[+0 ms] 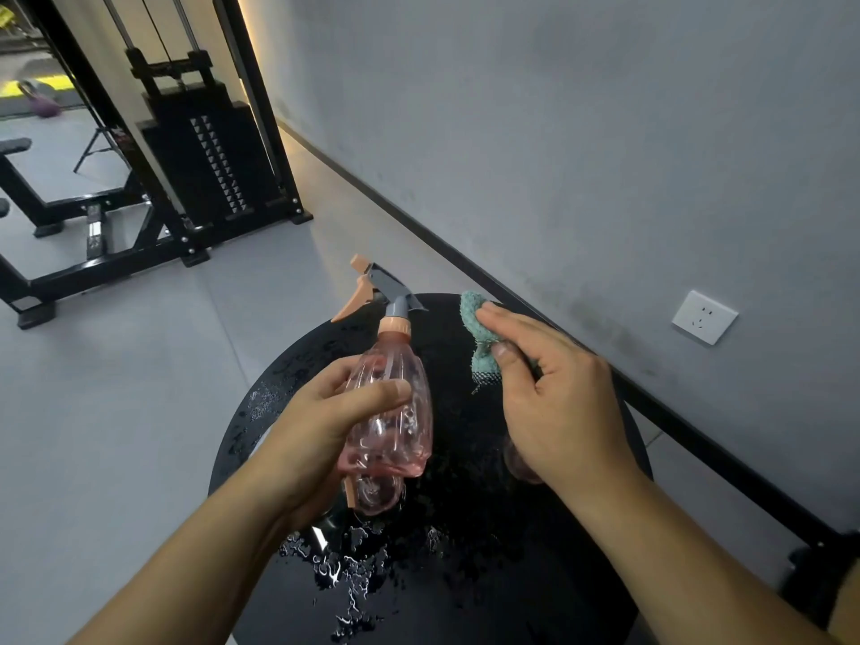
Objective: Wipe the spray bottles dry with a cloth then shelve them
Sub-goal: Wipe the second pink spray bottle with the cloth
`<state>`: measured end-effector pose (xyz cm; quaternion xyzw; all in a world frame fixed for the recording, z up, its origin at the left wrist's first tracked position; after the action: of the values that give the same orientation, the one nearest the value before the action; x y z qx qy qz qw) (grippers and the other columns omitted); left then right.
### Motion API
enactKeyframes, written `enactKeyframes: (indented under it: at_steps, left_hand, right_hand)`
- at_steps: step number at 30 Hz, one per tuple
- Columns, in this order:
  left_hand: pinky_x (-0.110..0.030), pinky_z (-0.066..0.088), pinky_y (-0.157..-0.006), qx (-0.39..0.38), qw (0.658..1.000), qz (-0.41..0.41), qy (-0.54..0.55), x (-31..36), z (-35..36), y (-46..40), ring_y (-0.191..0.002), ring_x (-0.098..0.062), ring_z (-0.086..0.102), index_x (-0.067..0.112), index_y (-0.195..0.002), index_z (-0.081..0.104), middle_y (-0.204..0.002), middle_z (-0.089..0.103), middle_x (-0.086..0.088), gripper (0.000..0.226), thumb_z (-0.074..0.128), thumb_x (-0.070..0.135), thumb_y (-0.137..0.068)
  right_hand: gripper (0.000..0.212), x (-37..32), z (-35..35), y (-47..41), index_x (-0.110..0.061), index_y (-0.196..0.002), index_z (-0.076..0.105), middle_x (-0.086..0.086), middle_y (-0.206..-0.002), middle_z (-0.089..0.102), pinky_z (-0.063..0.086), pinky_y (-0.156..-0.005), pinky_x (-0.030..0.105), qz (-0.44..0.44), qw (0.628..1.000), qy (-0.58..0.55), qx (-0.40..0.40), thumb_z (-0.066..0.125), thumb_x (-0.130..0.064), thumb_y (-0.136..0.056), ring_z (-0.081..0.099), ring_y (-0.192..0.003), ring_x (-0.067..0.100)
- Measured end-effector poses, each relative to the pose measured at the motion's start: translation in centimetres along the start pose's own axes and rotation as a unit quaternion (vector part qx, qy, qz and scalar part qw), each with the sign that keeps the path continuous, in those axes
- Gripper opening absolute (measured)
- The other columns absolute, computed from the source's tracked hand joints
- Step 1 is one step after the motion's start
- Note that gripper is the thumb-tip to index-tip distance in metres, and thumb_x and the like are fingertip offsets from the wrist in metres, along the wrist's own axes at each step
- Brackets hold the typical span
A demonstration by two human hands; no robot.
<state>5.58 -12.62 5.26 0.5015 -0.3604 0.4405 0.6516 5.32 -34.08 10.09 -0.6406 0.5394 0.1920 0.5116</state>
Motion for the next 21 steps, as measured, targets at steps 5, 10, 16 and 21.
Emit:
enactKeyframes:
  at_steps: [5, 10, 16, 21]
  left_hand:
    - [-0.054, 0.065, -0.082, 0.004, 0.999, 0.022, -0.033, 0.2, 0.1, 0.1, -0.103, -0.038, 0.078, 0.02, -0.127, 0.073, -0.119, 0.077, -0.016, 0.04, 0.08, 0.013, -0.088]
    - [-0.055, 0.065, -0.084, -0.006, 0.997, 0.024, -0.073, -0.1, 0.4, 0.3, -0.1, -0.037, 0.079, 0.023, -0.122, 0.076, -0.118, 0.077, -0.016, 0.045, 0.079, 0.021, -0.077]
    - [-0.063, 0.059, -0.091, -0.08, 0.988, 0.041, -0.124, -0.3, 1.7, 0.6, -0.1, -0.047, 0.076, 0.034, -0.12, 0.079, -0.117, 0.078, -0.015, 0.053, 0.084, 0.031, -0.067]
    - [-0.07, 0.057, -0.096, -0.083, 0.989, 0.043, -0.119, -0.3, 2.1, 0.9, -0.107, -0.052, 0.072, 0.028, -0.119, 0.08, -0.116, 0.078, -0.02, 0.055, 0.084, 0.034, -0.065]
  right_hand:
    - [0.04, 0.1, 0.0, 0.0, -0.02, -0.129, 0.068, -0.016, -0.129, 0.064, 0.041, -0.096, 0.004, 0.005, 1.0, -0.006, -0.004, 0.06, 0.001, -0.096, 0.053, -0.118, -0.015]
    - [0.04, -0.2, 0.0, -0.1, -0.019, -0.129, 0.068, -0.015, -0.13, 0.064, 0.041, -0.098, 0.005, -0.017, 1.0, 0.004, 0.0, 0.06, 0.002, -0.095, 0.053, -0.12, -0.013]
    - [0.045, 0.0, 0.2, -0.2, -0.017, -0.133, 0.065, -0.009, -0.136, 0.061, 0.042, -0.106, 0.015, -0.067, 0.996, 0.054, -0.005, 0.058, 0.005, -0.094, 0.052, -0.129, -0.004]
    - [0.049, 0.5, 1.4, 0.3, -0.018, -0.133, 0.064, -0.009, -0.14, 0.058, 0.043, -0.11, 0.024, -0.057, 0.994, 0.059, -0.068, 0.058, 0.007, -0.092, 0.047, -0.133, -0.005]
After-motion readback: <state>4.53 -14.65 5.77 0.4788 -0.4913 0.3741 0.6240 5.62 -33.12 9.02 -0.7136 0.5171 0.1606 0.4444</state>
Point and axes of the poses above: each hand's wrist, its own y-axis away from the middle knuckle, its own z-axis out of the palm, x = y × z, the point moved 5 cm from there along -y, towards the middle knuckle
